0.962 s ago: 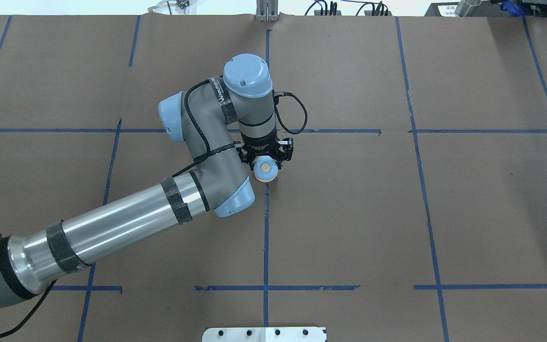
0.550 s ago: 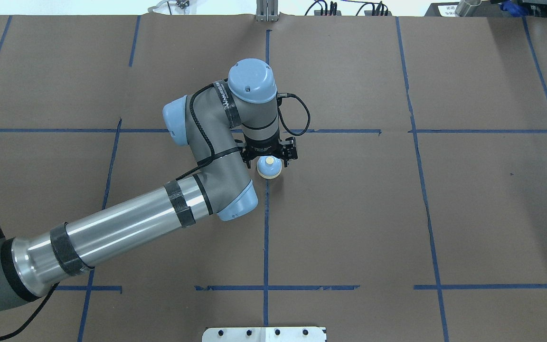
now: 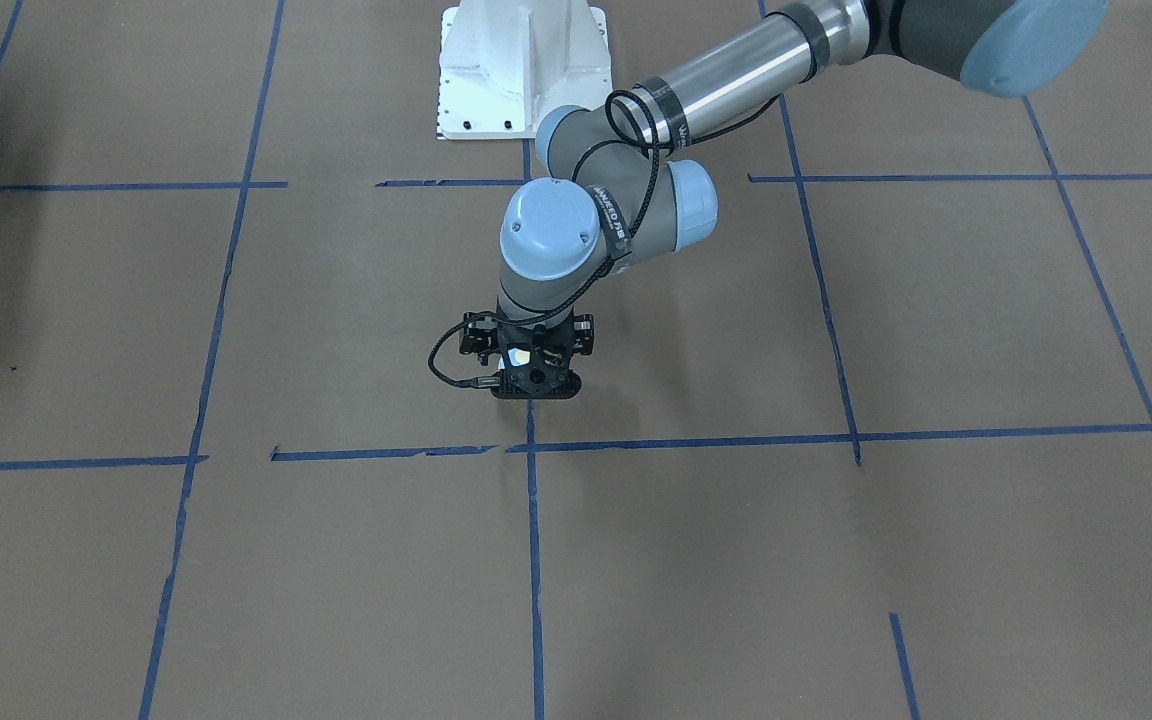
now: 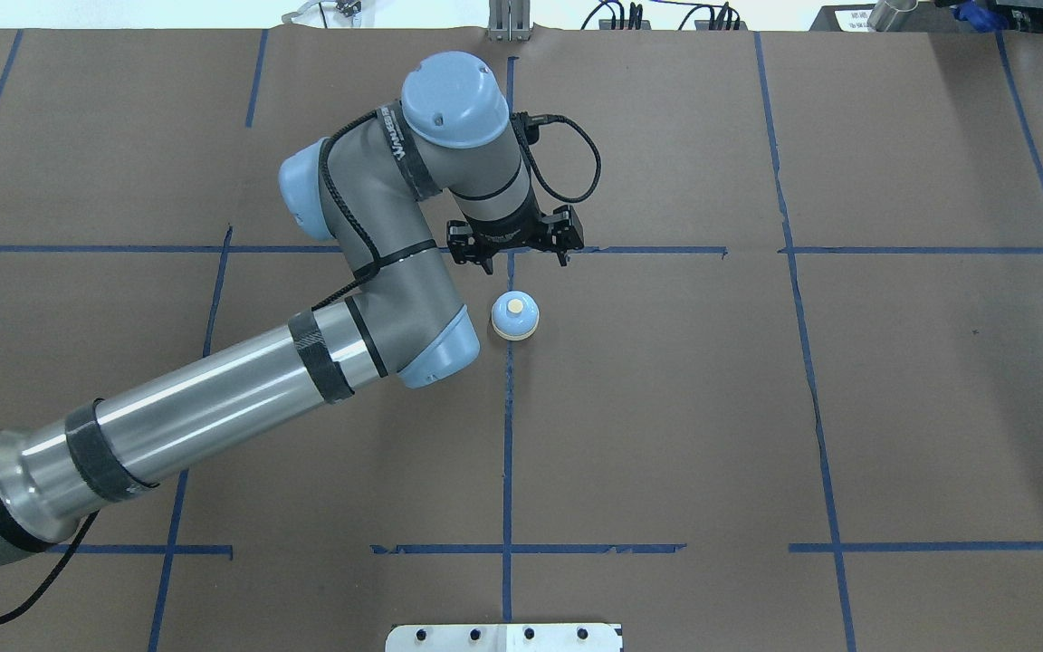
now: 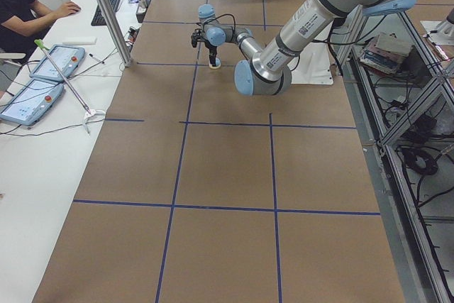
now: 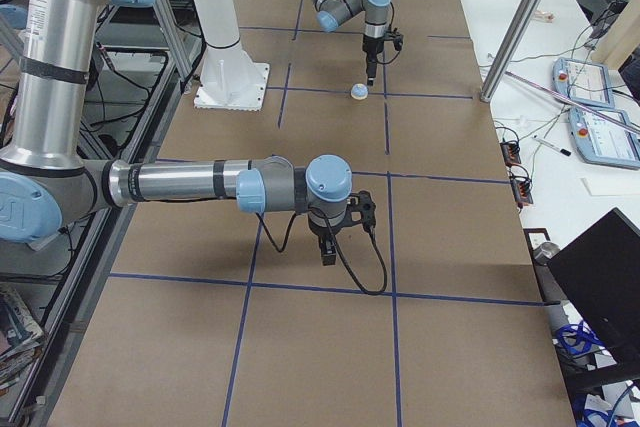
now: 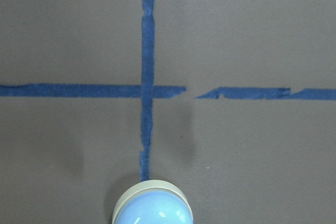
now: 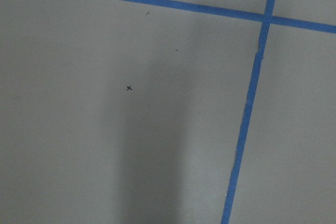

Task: Place and press bell with both arms
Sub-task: 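Lift the left gripper away while the right arm swings toward the bell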

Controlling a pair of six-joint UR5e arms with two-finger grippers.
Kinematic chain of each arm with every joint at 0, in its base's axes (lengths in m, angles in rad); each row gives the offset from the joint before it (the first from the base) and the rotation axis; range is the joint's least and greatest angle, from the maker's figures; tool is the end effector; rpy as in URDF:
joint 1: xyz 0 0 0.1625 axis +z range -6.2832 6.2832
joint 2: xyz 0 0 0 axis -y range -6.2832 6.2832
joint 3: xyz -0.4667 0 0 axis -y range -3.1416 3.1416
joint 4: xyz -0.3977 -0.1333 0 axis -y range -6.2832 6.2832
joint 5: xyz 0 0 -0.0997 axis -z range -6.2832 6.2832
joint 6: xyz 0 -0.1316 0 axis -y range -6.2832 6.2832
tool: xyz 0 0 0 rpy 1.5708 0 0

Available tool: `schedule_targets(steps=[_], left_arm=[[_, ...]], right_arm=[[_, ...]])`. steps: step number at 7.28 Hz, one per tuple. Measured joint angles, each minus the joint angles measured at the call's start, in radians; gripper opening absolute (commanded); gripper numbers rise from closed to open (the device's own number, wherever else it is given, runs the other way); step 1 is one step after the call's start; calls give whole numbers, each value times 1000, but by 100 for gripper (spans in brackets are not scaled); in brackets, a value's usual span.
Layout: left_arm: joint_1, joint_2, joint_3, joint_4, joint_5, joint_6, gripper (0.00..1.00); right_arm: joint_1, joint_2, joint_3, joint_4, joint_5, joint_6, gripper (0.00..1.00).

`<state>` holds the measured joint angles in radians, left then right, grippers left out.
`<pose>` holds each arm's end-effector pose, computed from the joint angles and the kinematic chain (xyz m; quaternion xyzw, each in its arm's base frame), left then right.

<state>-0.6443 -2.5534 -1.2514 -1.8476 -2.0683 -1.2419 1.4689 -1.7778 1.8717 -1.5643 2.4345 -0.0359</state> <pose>0.6403 -0.5692 0.1643 0.0112 0.4906 -0.0256 0.8709 -0.0084 -0.4091 0.6570 0.0318 -0.4193 -0.0834 0.9035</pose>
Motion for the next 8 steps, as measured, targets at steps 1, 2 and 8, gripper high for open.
schedule_targets(steps=[1,2,8], left_arm=[[-32,48,-119,52,0,-12,100],[-62,129,-257,103,0,-13,100],[-289,723,-727,149,-127,383,100]], right_arm=[[-30,47,1,1,0,82,100],[-73,107,2,1,-2,181,100],[-515,550,48,2,-196,981,98]])
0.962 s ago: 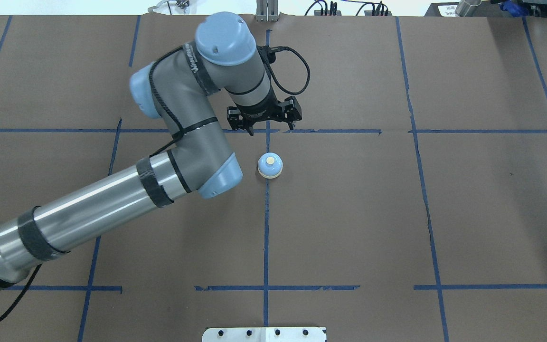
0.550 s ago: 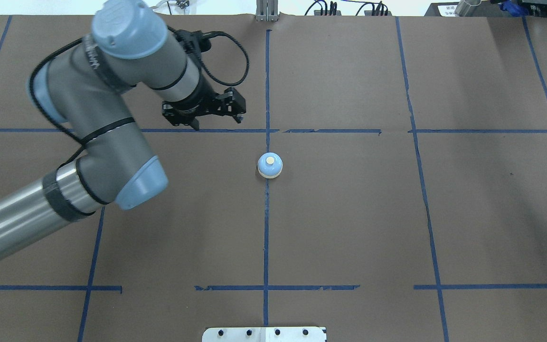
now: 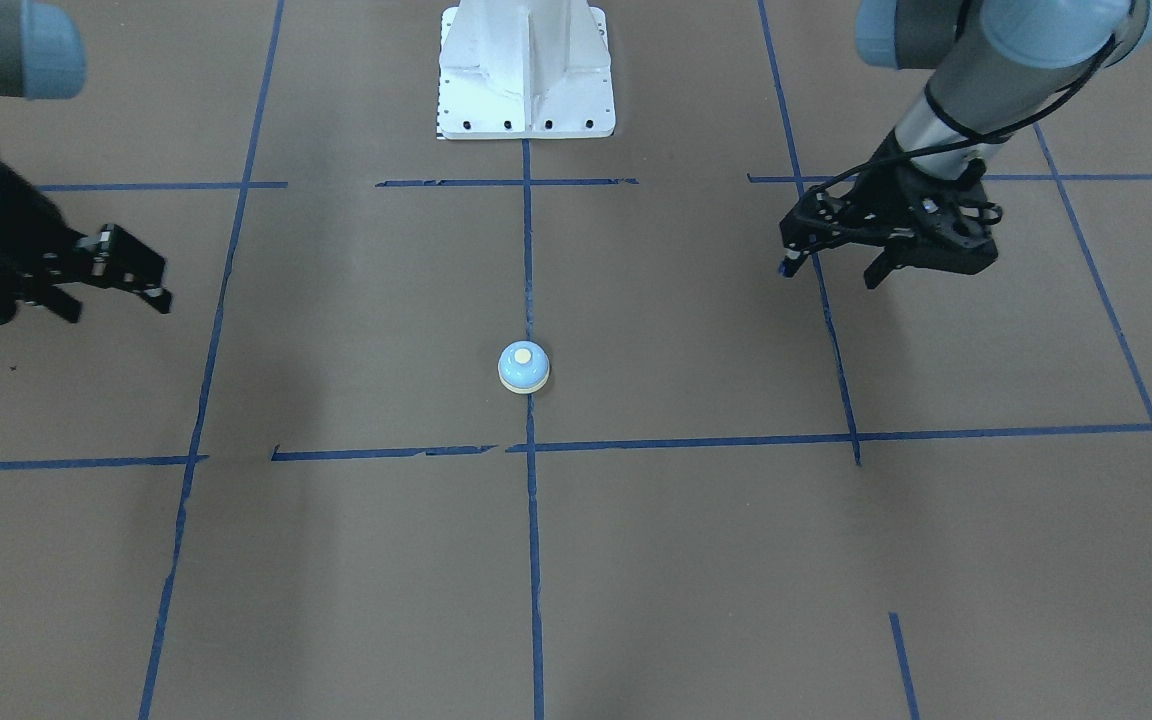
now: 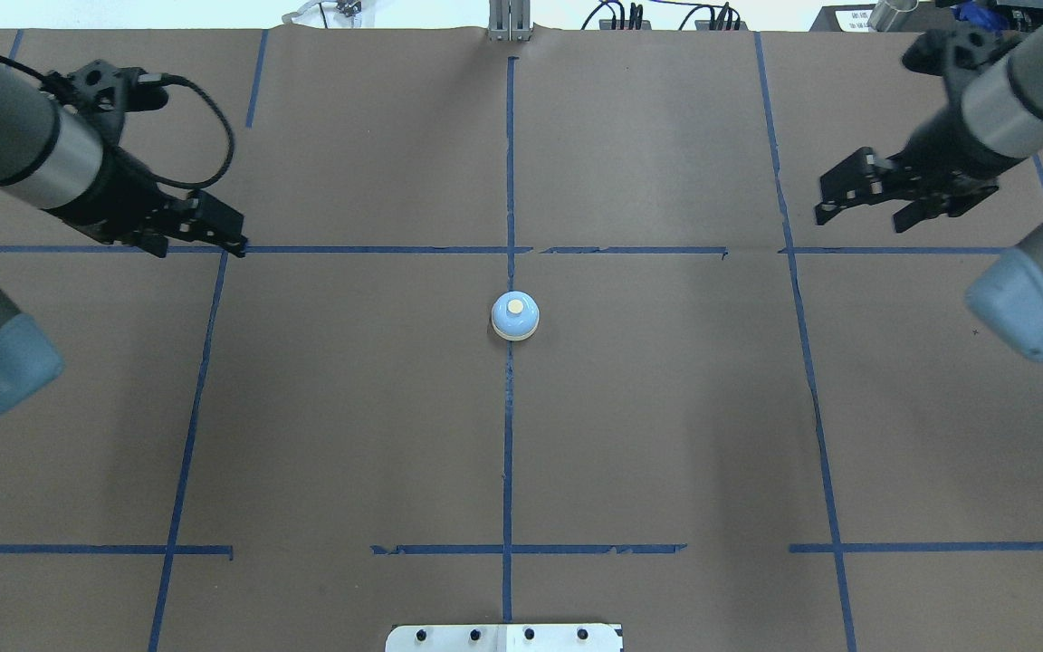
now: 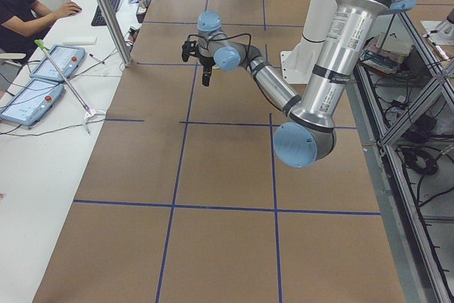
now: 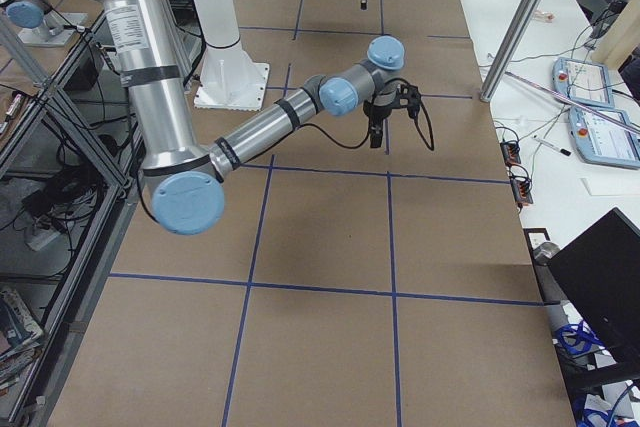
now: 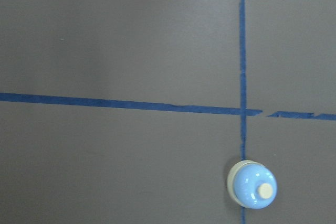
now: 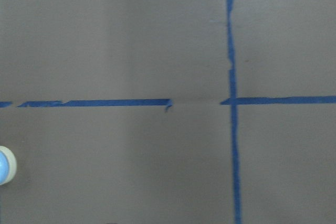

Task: Place and press bell with both arms
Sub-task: 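Lift the left gripper away while the right arm swings toward the bell, then lower the right gripper onto the bell top to press it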

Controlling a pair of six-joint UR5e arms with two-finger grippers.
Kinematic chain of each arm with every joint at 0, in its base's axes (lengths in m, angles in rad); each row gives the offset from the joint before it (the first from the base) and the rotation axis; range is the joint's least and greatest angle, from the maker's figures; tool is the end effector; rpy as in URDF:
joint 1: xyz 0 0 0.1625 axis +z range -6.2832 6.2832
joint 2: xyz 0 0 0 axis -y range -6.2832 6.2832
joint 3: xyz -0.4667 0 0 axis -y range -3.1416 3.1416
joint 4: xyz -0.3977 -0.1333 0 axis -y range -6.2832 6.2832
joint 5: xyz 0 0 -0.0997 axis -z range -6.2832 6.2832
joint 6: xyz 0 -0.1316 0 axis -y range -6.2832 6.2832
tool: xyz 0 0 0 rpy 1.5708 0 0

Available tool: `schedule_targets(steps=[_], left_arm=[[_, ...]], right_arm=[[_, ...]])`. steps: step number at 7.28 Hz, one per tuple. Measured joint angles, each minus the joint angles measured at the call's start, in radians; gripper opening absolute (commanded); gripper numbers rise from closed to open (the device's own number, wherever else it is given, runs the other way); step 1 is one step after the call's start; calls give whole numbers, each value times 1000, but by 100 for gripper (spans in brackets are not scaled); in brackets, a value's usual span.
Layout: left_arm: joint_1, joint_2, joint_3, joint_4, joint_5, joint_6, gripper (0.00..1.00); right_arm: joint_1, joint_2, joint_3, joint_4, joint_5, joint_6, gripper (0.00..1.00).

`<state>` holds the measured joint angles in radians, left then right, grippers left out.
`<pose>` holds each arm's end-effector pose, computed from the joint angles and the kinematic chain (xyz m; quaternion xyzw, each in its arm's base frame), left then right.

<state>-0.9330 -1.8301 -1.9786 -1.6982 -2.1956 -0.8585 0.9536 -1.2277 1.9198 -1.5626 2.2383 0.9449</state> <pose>0.2990 -0.4980 0.3712 0.0770 0.4582 0.0215 0.8853 -0.3085 -0.5242 0.3630 0.0135 -0.4467 0.0339 0.8939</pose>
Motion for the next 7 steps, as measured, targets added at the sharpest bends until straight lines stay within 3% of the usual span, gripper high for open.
schedule_targets(steps=[1,2,3,4,7], left_arm=[[-31,66,-20,-1,-6,90,100],[-50,107,-27,-2,-7,152,100],[-57,123,-28,-3,-6,179,100],[-59,128,-28,-3,-5,188,100],[-59,127,-27,-2,-4,192,100]], right_arm=[[-113,81,-21,-1,-97,141,76],[-207,173,-79,-1,-189,260,35],[-268,275,-176,1,-246,367,7],[-301,351,-270,24,-273,437,2],[-341,442,-465,162,-290,524,1]])
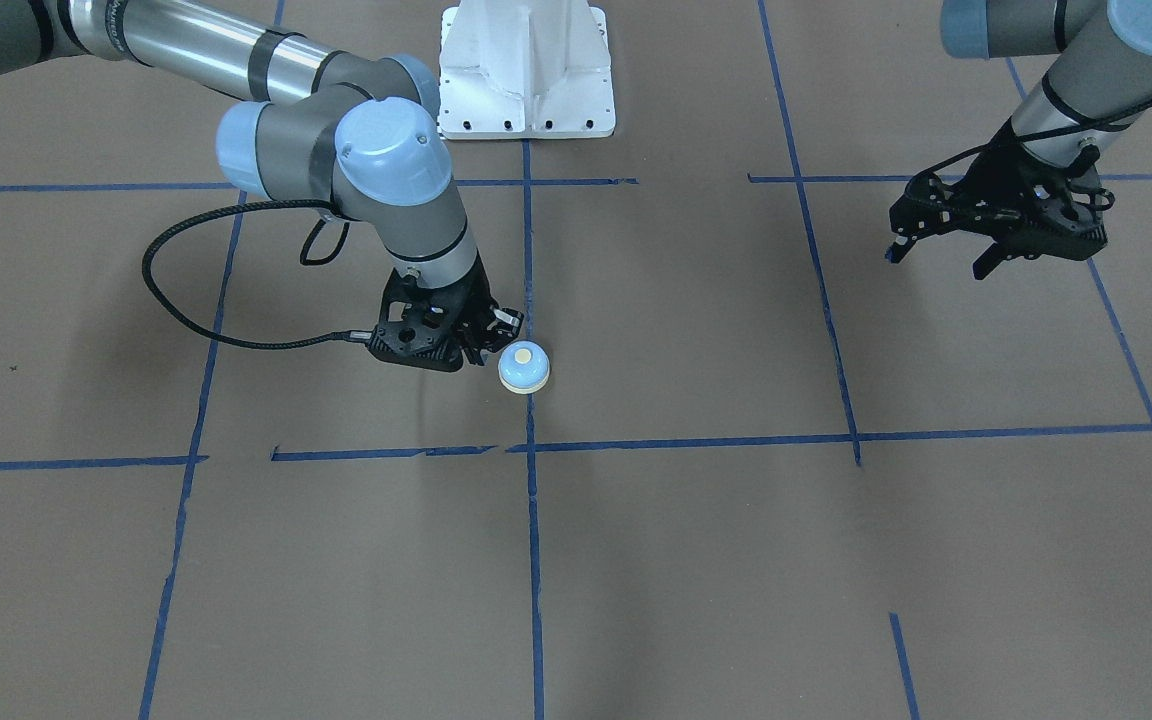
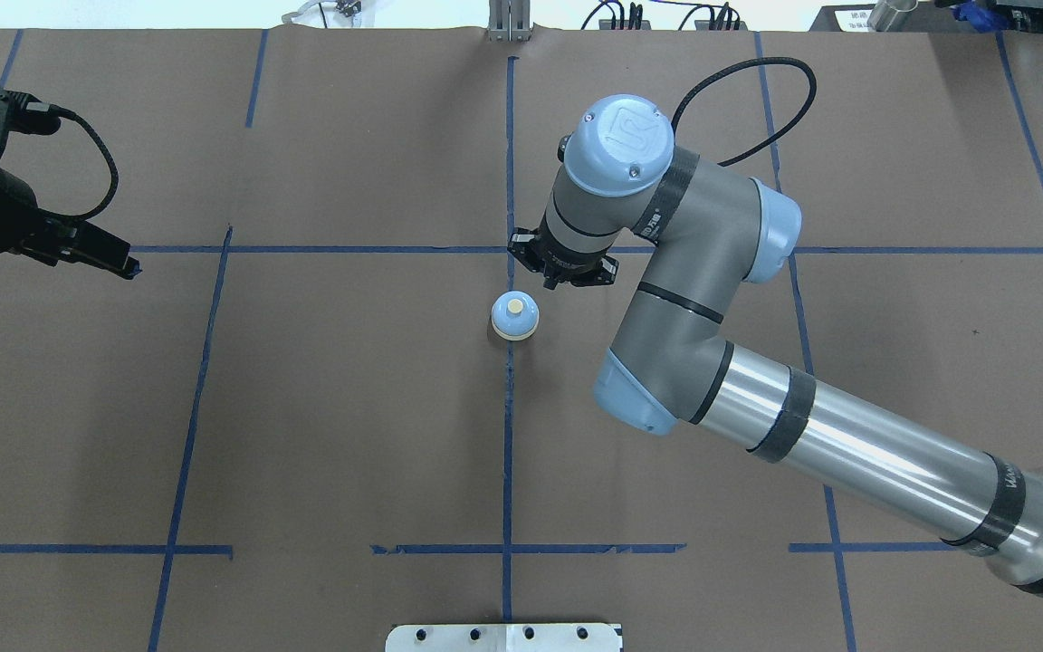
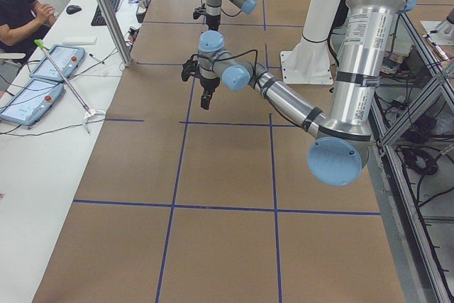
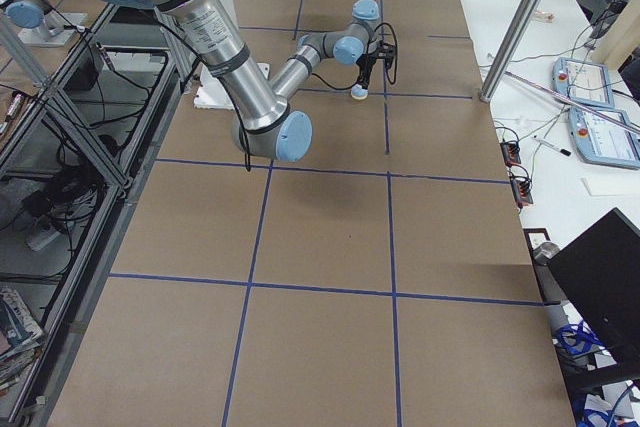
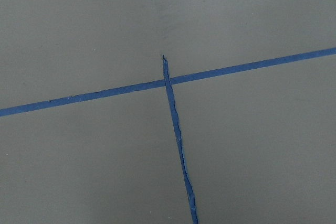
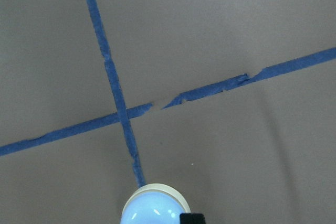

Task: Place and press bell with both arms
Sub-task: 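Lower the right gripper onto the bell top to press it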

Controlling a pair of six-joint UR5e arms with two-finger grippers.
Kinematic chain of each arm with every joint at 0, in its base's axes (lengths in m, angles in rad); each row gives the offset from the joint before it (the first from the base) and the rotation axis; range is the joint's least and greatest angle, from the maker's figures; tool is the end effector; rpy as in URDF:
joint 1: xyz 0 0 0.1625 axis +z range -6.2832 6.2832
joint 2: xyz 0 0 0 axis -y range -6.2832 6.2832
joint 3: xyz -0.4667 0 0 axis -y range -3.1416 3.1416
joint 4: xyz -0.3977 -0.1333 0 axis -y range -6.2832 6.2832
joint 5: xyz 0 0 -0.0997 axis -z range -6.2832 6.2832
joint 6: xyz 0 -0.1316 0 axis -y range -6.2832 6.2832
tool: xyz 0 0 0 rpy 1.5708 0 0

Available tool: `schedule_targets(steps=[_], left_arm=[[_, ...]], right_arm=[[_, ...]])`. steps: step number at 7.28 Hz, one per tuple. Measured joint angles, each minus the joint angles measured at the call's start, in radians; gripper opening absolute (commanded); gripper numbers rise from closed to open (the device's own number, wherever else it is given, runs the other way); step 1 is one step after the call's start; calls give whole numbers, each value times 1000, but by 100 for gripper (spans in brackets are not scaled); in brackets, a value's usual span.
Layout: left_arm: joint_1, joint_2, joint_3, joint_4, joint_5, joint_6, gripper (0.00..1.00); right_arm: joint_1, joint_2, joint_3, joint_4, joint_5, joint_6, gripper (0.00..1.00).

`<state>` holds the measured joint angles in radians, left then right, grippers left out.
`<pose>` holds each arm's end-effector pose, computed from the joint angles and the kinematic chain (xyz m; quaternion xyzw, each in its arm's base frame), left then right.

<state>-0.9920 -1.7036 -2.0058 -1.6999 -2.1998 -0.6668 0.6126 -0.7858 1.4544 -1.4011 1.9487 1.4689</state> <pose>0.2496 -0.4842 0.4288 0.0941 0.4256 0.0662 0.8976 -0.6054 -0.5291 0.2538 -0.0209 -0.4345 0.1527 0.8874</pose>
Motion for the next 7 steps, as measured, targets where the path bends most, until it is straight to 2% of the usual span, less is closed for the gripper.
schedule_targets(steps=[7], left_arm=[[-1,1,-5,-1,0,-8,100]], right_arm=[[-57,35,-66,31,-7,12,1]])
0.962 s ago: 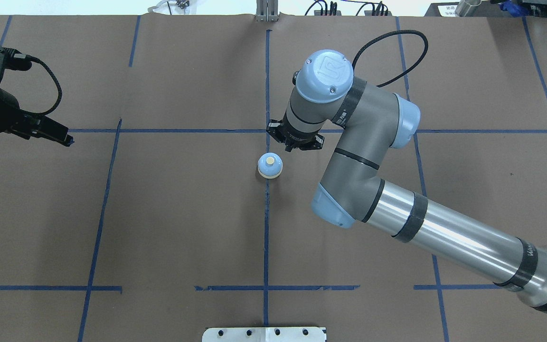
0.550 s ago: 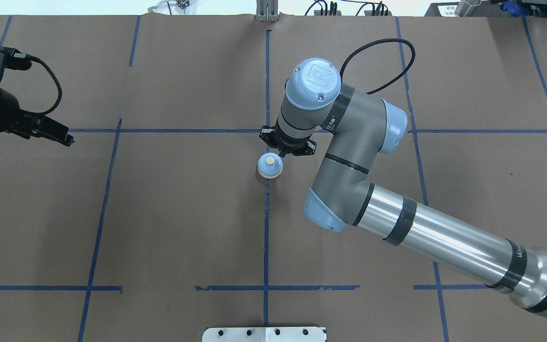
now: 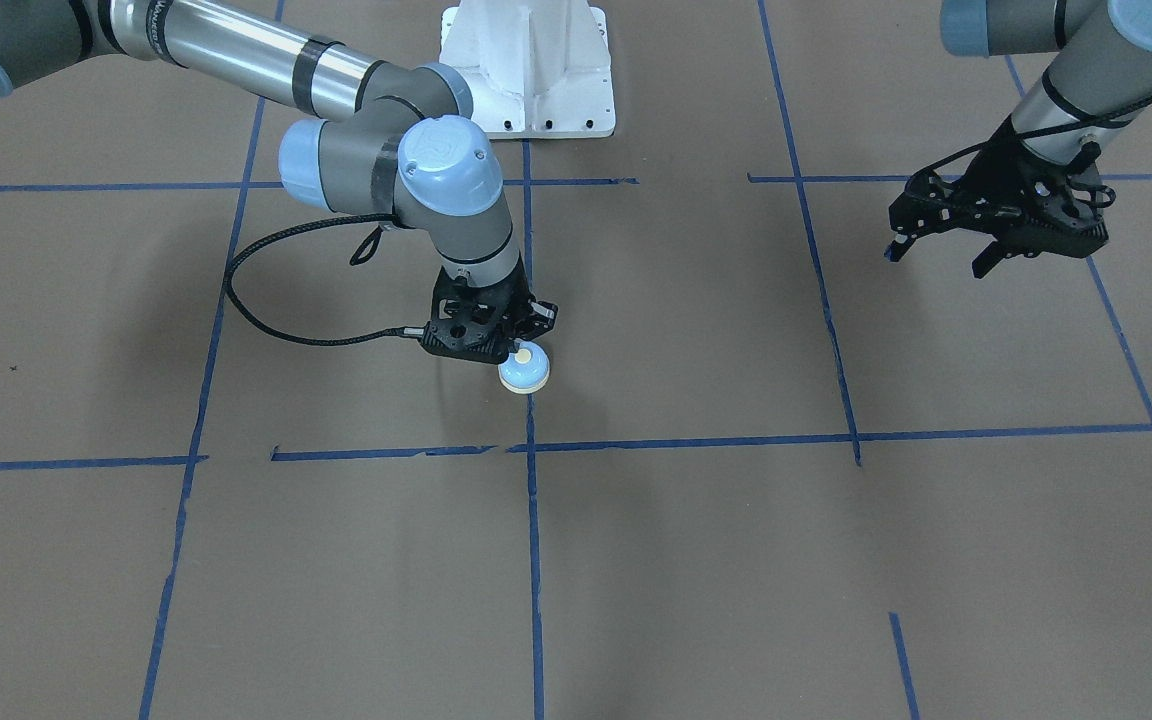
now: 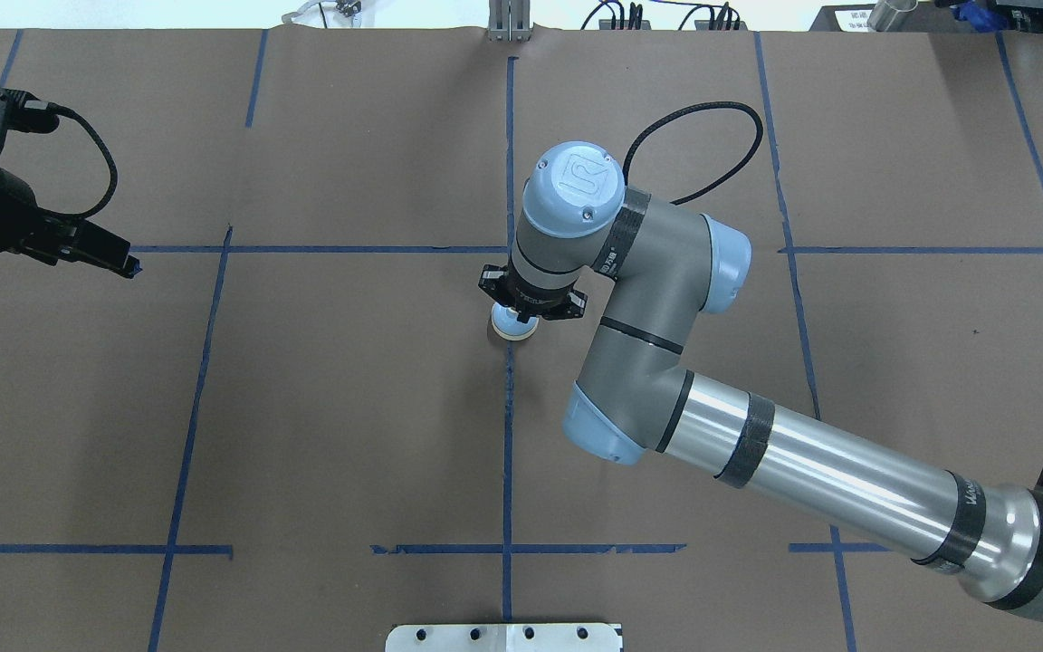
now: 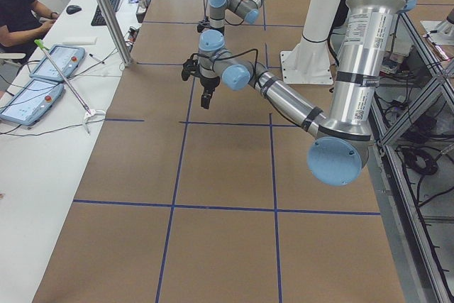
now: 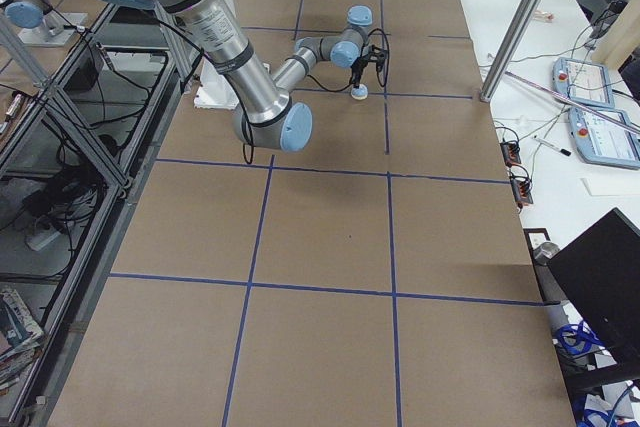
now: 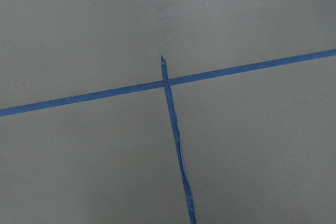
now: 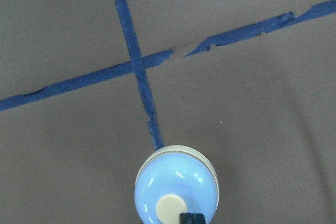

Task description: Place and press bell with both arms

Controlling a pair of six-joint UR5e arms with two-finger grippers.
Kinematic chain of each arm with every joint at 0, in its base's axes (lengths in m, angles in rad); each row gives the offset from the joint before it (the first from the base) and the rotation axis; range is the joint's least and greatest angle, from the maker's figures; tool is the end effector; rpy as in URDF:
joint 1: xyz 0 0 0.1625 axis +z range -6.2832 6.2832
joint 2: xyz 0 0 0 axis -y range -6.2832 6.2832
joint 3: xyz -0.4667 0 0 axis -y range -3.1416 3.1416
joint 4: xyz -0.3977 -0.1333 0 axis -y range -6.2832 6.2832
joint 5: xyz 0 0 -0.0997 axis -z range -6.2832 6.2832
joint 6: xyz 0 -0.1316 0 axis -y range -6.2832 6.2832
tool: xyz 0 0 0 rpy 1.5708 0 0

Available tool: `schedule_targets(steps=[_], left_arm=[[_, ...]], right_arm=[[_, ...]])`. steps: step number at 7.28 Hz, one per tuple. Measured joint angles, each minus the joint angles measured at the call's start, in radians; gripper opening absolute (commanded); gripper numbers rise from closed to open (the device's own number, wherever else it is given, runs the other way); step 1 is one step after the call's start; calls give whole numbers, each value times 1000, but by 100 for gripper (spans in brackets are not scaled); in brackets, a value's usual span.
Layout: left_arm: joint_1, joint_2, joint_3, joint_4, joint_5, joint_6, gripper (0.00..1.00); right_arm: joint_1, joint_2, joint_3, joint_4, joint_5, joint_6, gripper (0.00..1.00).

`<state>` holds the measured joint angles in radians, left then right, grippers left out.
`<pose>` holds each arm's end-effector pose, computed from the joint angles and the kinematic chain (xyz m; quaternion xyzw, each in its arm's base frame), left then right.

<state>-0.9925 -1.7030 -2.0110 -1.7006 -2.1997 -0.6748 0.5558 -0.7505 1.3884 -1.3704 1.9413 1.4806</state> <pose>0.2487 -0.4833 0.4266 0.0947 0.4270 0.0632 0.8970 -0.6503 -0.5047 0.2519 -0.0326 -0.4327 0.1342 0.8909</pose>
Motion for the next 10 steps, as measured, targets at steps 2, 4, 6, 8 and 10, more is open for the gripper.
schedule_targets(steps=[2,4,6,8,10], left_arm=[[0,1,-1,0,0,0,100],[-1,1,-3,-1,0,-2,100],[-2,2,-3,-1,-2,-3,100],[-3,12,-3,-2,-3,1,100],[-5,49,-3,-6,-4,20,100]], right_arm=[[-4,35,-49,9,-16,13,1],[0,38,-21,5,-5,20,1],[45,-19,124,-28,29,20,1],[152,-147,301,-53,120,7,3],[325,-337,439,-57,260,-140,3]])
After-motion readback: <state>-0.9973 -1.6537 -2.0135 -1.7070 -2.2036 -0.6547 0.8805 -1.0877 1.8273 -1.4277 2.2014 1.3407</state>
